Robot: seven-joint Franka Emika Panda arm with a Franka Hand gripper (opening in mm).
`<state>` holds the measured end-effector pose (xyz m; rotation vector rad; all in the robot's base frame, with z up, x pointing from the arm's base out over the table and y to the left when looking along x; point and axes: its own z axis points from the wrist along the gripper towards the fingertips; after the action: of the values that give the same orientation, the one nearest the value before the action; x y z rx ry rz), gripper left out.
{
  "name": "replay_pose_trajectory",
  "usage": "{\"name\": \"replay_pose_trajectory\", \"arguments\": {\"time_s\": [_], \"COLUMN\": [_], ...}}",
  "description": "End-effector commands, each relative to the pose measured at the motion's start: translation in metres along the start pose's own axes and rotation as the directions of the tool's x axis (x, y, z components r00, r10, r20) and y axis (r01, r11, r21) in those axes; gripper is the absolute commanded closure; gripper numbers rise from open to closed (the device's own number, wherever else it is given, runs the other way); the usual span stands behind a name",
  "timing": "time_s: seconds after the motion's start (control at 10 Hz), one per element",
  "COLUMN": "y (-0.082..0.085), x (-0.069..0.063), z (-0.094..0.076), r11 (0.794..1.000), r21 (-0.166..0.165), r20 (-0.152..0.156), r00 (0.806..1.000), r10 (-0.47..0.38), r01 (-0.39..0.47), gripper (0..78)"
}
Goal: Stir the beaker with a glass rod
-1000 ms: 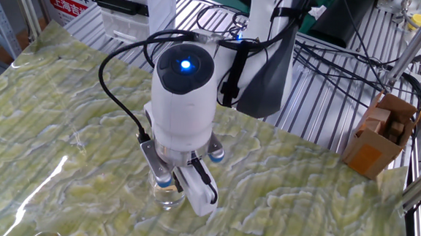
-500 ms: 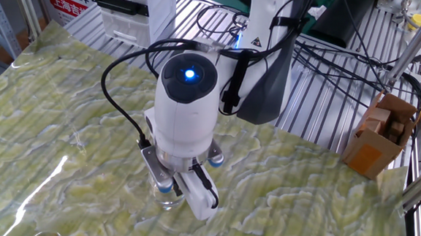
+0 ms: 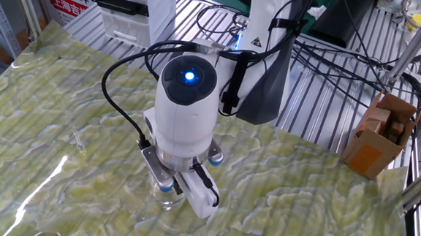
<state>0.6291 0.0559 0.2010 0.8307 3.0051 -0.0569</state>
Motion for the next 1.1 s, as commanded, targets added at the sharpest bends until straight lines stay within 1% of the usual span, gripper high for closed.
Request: {"name": "replay_pose_trajectory", "arguments": {"time_s": [0.1, 1.0, 1.1], "y": [-0.001, -0.001, -0.003], "x": [0.001, 0.001, 0.003], "z": [-0.001, -0.001, 0.014], "r11": [1.0, 1.0, 1.0], "r21": [0.004, 0.004, 0.003], "r20": [-0.004, -0.004, -0.006], "r00": [1.0, 1.0, 1.0], "r10": [-0.014, -0.014, -0.02], "r01": [0.014, 0.014, 0.02], "gripper": [0.1, 0.1, 0.1]}}
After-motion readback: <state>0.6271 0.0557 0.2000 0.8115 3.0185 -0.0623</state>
